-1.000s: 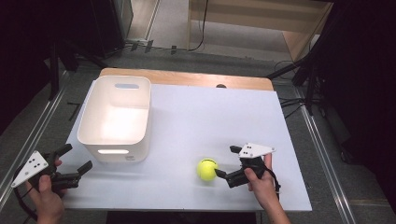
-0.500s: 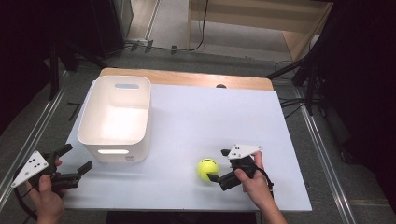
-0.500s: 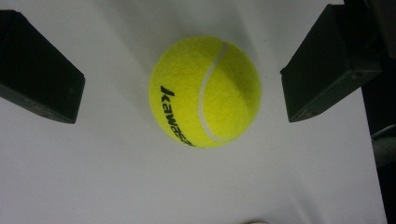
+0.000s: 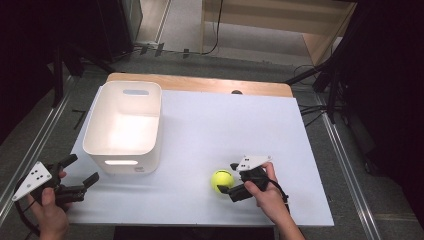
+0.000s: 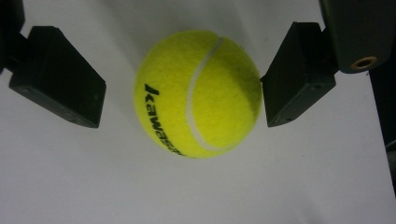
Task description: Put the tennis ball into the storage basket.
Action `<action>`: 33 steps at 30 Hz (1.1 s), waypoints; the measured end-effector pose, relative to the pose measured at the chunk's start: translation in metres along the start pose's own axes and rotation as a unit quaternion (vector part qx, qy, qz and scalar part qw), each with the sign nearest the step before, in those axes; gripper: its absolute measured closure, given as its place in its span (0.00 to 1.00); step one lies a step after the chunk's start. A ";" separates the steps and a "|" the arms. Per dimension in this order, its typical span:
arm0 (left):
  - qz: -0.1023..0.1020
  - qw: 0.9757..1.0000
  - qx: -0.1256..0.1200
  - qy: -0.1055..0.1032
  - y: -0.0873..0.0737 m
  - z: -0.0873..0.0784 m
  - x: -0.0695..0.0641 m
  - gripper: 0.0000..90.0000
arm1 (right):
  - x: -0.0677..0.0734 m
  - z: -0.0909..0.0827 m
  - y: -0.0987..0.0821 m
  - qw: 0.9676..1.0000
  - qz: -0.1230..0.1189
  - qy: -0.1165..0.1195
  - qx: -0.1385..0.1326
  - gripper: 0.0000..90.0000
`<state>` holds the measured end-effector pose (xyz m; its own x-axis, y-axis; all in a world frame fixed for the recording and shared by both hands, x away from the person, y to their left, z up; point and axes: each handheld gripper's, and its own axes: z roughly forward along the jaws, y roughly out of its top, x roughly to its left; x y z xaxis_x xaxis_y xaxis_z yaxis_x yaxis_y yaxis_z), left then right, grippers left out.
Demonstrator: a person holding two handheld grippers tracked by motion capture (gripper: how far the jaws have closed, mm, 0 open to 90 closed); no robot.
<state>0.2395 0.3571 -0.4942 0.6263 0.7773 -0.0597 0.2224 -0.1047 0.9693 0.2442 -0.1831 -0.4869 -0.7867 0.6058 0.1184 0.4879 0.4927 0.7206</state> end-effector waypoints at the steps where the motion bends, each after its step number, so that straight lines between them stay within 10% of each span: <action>1: 0.000 1.000 0.000 0.000 0.000 0.000 0.000 0.00 | 0.001 0.001 0.000 1.000 0.000 0.002 0.002 0.14; 33: -0.002 1.000 0.001 0.000 0.000 0.000 0.000 0.00 | 0.006 0.022 0.003 0.998 -0.001 0.013 0.059 0.26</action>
<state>0.2399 0.3569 -0.4944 0.6259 0.7772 -0.0644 0.2271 -0.1026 0.9684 0.2494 -0.1645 -0.4992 -0.7972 0.5883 0.1355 0.5256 0.5658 0.6353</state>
